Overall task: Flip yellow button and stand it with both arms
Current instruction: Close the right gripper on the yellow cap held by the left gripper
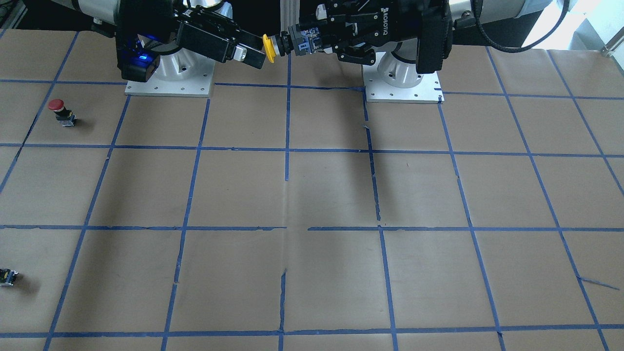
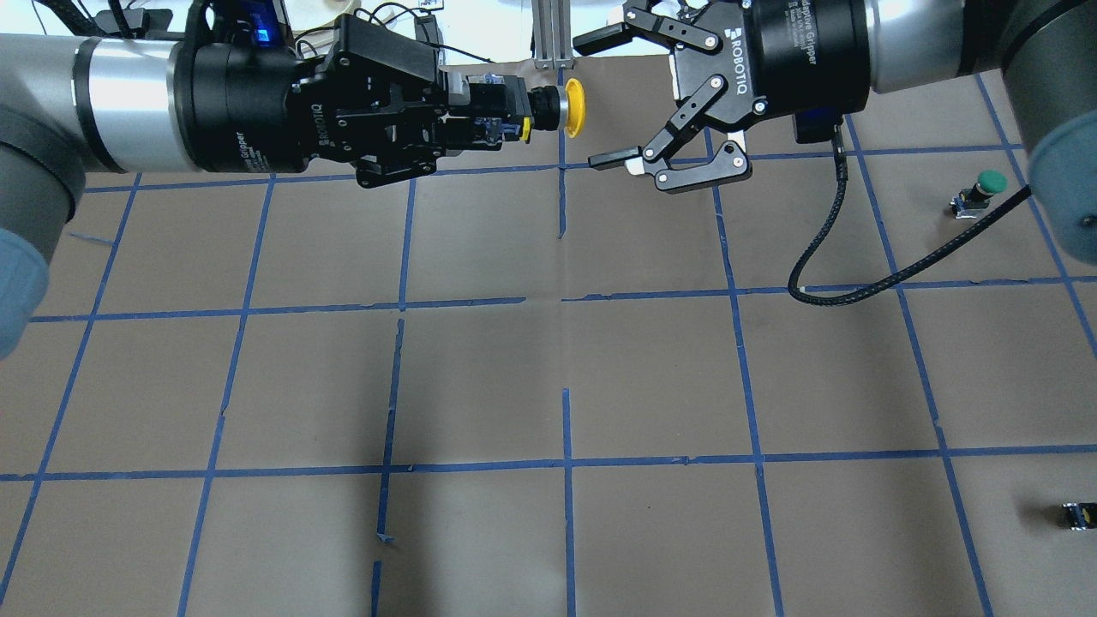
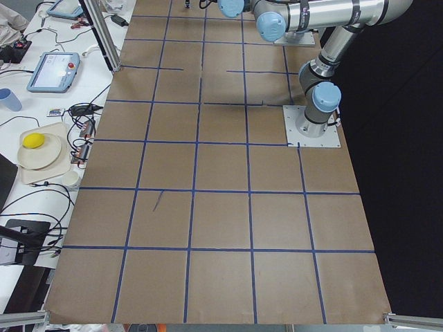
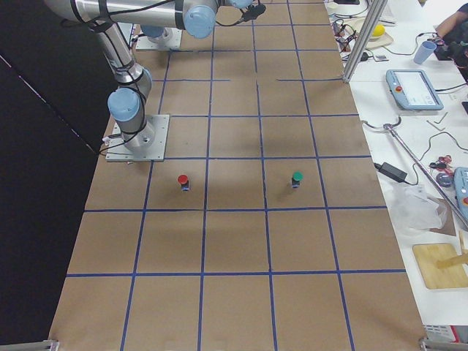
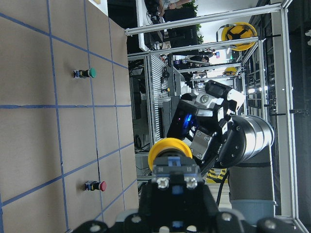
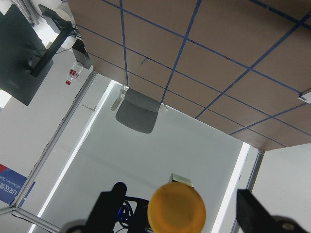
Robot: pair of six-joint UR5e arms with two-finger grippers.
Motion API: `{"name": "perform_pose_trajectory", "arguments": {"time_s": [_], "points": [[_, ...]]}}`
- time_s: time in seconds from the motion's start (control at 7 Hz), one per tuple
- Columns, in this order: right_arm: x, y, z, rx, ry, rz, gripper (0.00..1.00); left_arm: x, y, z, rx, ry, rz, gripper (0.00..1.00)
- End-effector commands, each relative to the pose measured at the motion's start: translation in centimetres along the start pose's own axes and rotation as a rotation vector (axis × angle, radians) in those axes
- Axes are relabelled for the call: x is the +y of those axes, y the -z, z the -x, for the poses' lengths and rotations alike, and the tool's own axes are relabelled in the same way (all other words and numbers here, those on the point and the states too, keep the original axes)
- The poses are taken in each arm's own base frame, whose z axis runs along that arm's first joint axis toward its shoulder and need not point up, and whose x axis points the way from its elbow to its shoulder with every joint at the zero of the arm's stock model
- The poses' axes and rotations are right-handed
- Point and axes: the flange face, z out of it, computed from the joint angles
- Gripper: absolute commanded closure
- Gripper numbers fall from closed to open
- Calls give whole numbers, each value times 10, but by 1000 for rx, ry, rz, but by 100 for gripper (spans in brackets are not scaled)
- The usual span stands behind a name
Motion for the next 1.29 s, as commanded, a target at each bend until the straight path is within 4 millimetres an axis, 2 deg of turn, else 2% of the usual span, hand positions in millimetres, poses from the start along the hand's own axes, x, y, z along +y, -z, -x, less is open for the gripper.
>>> {"name": "perform_pose_trajectory", "arguments": {"time_s": [0.0,0.43,0.86,1.14], "points": [[0,-1,0,1,-20,4,21,0,0,1,0,2,0,99],[3,0,1,-10,-38,19,24,0,0,0,1,1,-1,99],[2,0,1,-10,-39,19,71,-1,0,1,2,2,0,99],[2,-1,0,-10,-41,21,85,-1,0,1,2,3,0,99]]}}
